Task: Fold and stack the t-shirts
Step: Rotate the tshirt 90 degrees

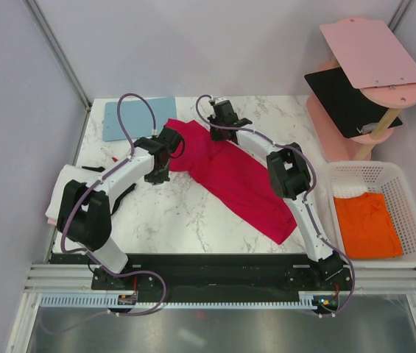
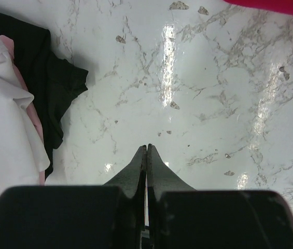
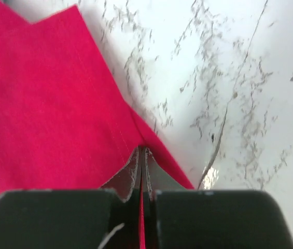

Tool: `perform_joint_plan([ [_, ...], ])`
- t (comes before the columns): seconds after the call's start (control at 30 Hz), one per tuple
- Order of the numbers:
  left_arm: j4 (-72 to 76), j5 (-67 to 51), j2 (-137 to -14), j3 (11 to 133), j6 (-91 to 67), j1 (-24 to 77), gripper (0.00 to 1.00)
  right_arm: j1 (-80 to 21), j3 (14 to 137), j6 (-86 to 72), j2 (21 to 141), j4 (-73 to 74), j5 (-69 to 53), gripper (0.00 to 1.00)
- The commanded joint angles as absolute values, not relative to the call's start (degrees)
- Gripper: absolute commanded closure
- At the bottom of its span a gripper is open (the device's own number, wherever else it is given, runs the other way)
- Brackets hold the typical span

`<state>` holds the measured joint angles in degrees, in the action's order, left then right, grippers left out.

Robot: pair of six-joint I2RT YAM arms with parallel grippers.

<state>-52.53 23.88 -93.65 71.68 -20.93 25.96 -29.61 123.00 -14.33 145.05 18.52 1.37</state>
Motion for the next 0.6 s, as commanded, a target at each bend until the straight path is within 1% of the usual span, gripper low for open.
perform_joint_plan([
  [0.0,-50.9,23.7,-91.0,70.5,-23.3,26.0,0.98,-27.7,125.7,-15.0,146.7,20.7,4.2,1.00],
  [0.17,-50.8,23.7,-90.9,69.3,-23.3,26.0,0.98,-25.1,125.9,-16.3,146.8,24.0,8.6,1.00],
  [0.33,-50.5,24.0,-90.6,68.2,-23.6,26.0,0.98,-20.5,125.3,-18.6,146.7,27.1,9.9,1.00],
  [0.57,-49.5,22.3,-91.3,67.5,-23.8,26.2,0.98,-15.4,122.0,-19.9,145.7,28.5,13.2,1.00],
])
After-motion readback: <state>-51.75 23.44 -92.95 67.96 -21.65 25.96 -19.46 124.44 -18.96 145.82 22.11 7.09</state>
